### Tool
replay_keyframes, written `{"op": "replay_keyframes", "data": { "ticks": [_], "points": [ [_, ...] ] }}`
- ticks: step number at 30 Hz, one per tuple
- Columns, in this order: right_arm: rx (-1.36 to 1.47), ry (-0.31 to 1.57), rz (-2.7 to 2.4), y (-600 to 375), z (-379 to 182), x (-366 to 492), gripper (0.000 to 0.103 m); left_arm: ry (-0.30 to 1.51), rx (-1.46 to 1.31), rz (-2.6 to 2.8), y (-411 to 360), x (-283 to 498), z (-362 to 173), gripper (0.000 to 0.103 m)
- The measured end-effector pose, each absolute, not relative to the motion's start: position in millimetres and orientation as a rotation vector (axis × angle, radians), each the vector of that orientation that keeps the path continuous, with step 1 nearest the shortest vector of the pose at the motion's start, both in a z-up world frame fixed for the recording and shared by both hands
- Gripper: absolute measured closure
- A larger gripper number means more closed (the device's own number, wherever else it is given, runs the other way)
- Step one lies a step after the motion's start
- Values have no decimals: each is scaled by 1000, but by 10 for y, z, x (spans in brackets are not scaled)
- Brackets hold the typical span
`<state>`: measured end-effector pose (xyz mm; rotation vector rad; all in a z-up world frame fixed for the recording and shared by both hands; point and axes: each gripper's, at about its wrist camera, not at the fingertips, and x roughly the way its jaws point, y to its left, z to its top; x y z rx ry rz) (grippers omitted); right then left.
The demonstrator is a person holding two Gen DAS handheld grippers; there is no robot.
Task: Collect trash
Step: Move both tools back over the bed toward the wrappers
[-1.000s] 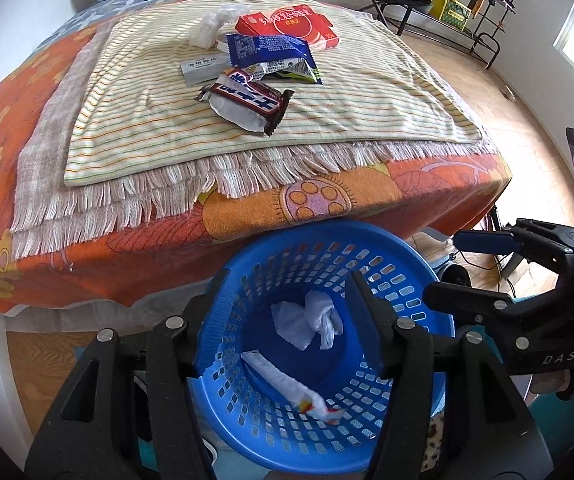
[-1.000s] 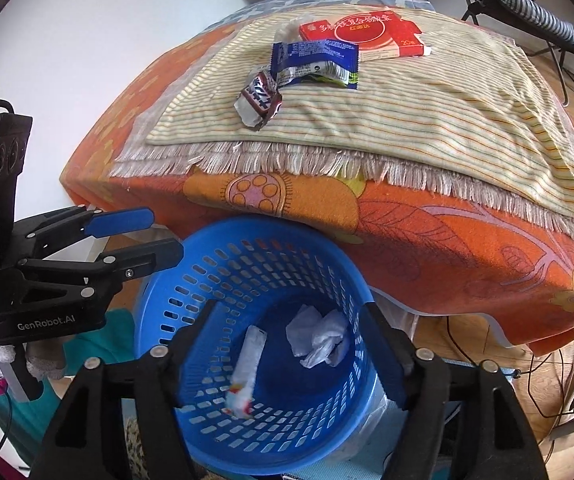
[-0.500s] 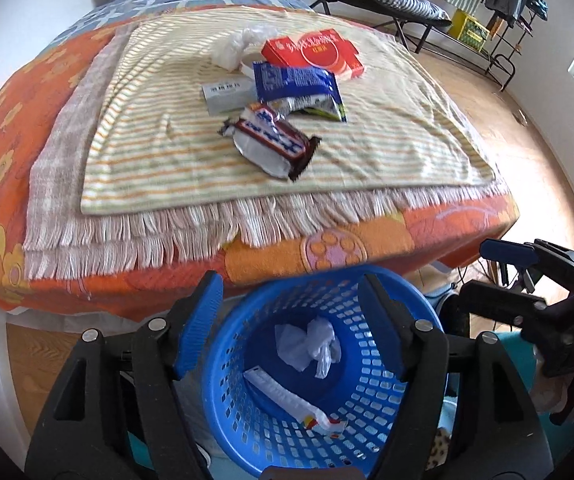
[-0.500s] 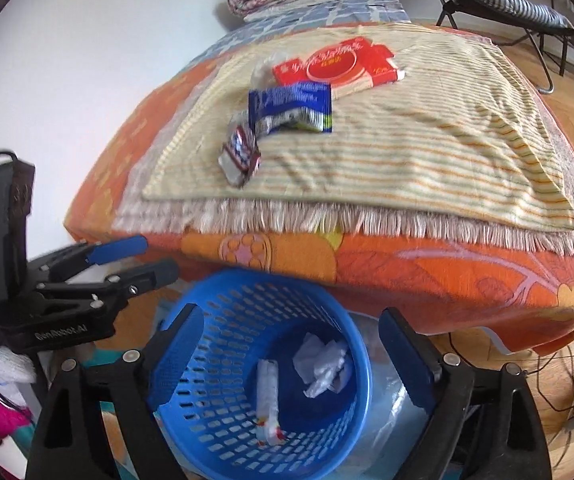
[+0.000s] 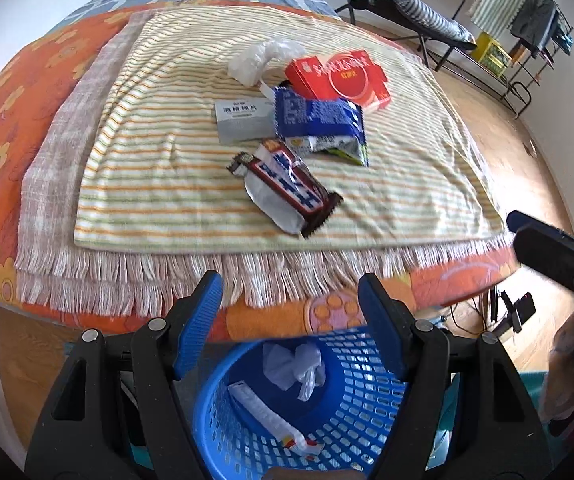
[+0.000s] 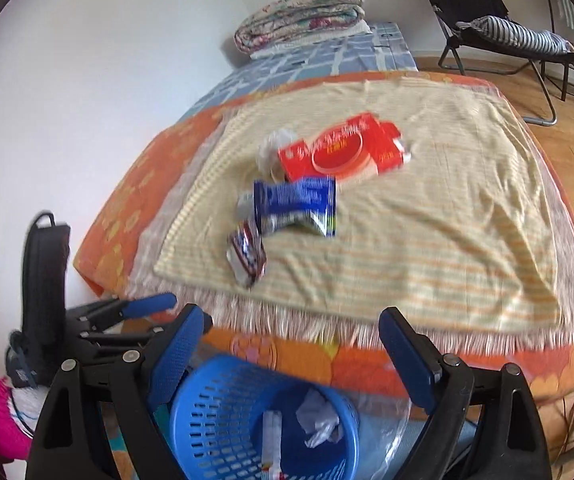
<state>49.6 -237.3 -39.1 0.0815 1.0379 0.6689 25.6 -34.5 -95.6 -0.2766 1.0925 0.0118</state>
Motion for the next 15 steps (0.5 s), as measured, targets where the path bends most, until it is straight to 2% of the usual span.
{"op": "replay_keyframes", "data": {
  "ticks": [15],
  "points": [
    [115, 1007, 712, -2079, -302, 1338, 13, 1144, -362, 71, -273, 770, -1199, 31]
  ]
}}
